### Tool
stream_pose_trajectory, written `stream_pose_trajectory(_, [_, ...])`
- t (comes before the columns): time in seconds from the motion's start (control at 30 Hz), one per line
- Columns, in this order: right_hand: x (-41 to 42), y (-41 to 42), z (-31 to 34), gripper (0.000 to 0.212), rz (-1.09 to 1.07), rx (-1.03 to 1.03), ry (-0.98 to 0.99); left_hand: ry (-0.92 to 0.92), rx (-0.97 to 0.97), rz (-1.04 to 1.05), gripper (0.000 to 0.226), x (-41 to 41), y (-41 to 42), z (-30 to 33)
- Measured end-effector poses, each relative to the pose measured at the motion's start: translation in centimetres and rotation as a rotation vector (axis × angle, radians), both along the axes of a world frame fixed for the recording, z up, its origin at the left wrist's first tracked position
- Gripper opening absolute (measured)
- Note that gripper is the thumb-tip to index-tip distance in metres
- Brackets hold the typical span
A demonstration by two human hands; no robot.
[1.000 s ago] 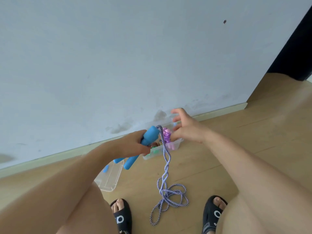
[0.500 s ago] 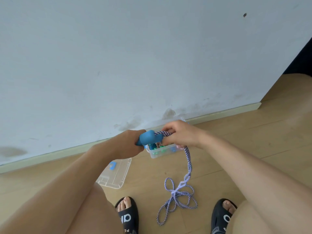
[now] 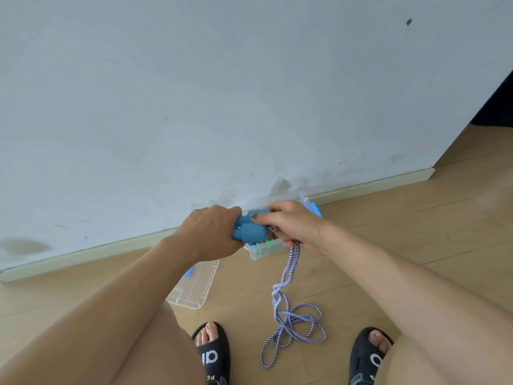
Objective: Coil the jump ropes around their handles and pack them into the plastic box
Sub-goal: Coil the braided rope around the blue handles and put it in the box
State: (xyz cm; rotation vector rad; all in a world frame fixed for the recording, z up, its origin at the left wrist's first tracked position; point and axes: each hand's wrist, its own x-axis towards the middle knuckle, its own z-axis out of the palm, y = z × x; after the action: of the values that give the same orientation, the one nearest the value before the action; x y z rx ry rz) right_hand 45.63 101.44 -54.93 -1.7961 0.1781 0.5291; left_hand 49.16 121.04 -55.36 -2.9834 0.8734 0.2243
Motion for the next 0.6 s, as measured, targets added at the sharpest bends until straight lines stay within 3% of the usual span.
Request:
stream_pose_trajectory(0.07, [0.2, -0.2, 0.4, 0.028, -0.011, 0.054, 0.015, -0.006, -0.037, 0.016, 0.027, -0.1, 0.0, 0.1])
stream_pose_trajectory(0.2, [-0.3, 0.3, 0.4, 0.055, 0.12, -0.038, -0.011, -0.08, -0.047, 0.046, 0.023, -0.5, -0.7, 0.3])
stream_pose_trajectory(0.43, [0.4, -0.4, 0.3, 0.045, -0.04, 0.088, -0.022, 0.011, -0.235, 0.044, 0.029, -0.7, -0.9, 0.6])
stream_pose_trajectory(0.6, [0.6, -1.8, 0.6, 0.038, -0.008, 0.168, 0.075, -0.082, -0.212, 0.007, 0.016, -0.5, -0.3, 0.8])
